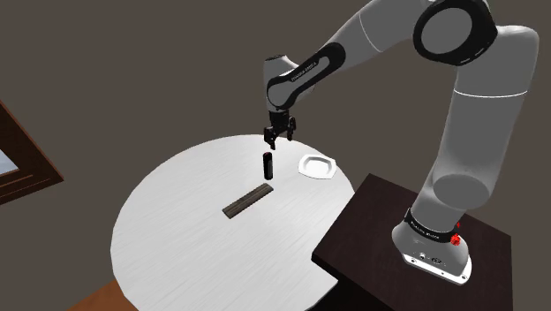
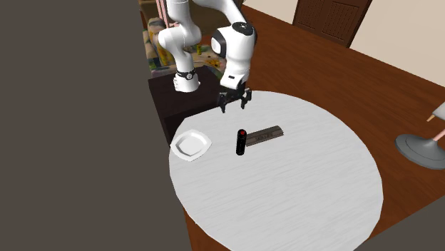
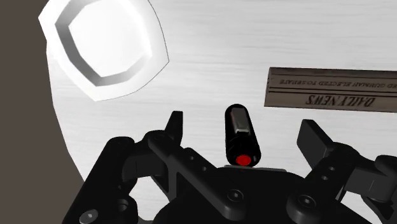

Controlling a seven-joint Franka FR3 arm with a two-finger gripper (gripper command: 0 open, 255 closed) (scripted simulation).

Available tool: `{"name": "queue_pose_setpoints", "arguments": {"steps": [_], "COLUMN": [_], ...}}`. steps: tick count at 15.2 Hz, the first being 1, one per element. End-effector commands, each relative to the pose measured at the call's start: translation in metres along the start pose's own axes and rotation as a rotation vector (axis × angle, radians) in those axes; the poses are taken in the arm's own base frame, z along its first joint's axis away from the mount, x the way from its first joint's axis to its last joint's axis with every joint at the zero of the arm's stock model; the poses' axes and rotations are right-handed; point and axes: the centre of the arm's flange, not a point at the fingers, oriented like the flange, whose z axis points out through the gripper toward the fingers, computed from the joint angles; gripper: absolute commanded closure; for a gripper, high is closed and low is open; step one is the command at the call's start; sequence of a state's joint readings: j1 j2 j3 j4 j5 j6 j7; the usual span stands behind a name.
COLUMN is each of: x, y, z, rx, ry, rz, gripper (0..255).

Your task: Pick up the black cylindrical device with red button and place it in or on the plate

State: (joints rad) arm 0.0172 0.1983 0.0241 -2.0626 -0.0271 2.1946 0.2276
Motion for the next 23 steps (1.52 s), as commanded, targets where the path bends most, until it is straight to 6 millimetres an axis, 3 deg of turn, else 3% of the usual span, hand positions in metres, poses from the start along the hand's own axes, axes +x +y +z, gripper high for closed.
{"name": "queue_pose_setpoints", "arguments": {"steps": [1, 6, 14, 22, 23], "x": [0.019, 0.07, 0.071, 0.071, 0.071], "y": [-0.004, -0.018, -0.019, -0.019, -0.019], "z": [0.019, 0.059, 0.099, 0.099, 0.099], "rx": [0.006, 0.019, 0.02, 0.02, 0.02], "ry": [-0.001, -0.001, -0.001, -0.001, -0.001], "rz": [0.009, 0.031, 0.032, 0.032, 0.032], "gripper": [0, 0, 0, 0, 255]}}
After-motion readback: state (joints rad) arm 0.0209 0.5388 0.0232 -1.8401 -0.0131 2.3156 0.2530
